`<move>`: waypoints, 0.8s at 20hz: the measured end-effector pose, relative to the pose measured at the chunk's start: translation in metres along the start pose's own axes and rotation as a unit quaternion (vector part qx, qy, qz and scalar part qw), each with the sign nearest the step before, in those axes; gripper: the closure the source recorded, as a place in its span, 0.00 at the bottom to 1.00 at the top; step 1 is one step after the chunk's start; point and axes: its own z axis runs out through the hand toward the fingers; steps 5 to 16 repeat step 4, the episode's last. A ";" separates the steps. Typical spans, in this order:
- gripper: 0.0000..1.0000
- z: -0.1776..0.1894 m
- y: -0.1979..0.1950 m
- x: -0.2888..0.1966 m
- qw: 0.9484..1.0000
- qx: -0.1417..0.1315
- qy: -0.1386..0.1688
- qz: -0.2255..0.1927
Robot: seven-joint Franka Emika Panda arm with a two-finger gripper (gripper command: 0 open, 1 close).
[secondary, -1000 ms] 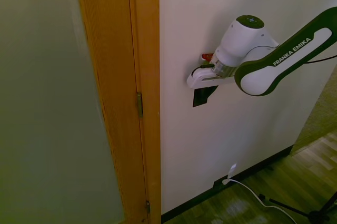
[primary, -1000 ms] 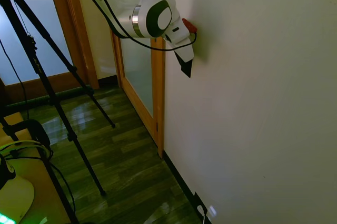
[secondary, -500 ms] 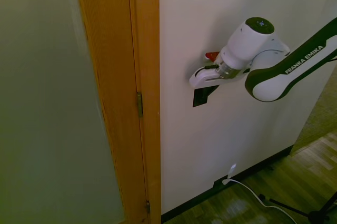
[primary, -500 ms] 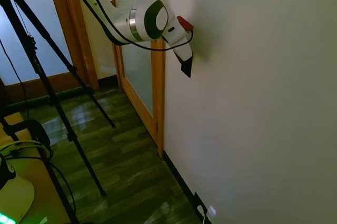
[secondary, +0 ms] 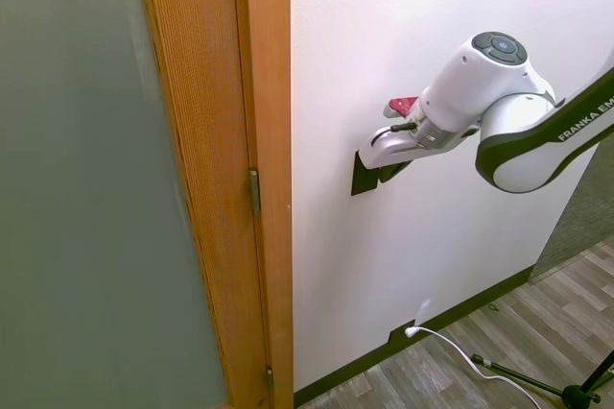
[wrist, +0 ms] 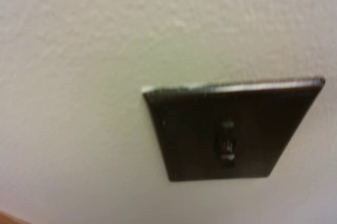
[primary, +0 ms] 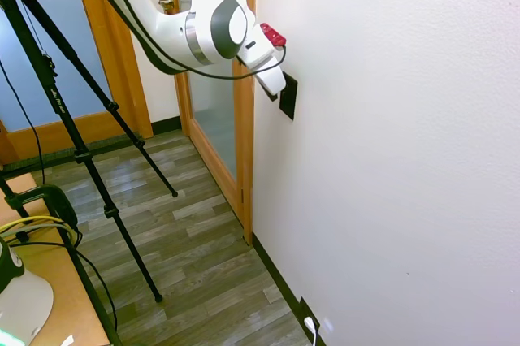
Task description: Turn on the light
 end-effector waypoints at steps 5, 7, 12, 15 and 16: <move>0.00 -0.017 0.033 -0.008 0.999 0.037 -0.006 -0.001; 0.00 -0.017 0.033 -0.008 0.999 0.037 -0.006 -0.001; 0.00 -0.017 0.033 -0.008 0.999 0.037 -0.006 -0.001; 0.00 -0.017 0.033 -0.008 0.999 0.037 -0.006 -0.001; 0.00 -0.017 0.033 -0.008 0.999 0.037 -0.006 -0.001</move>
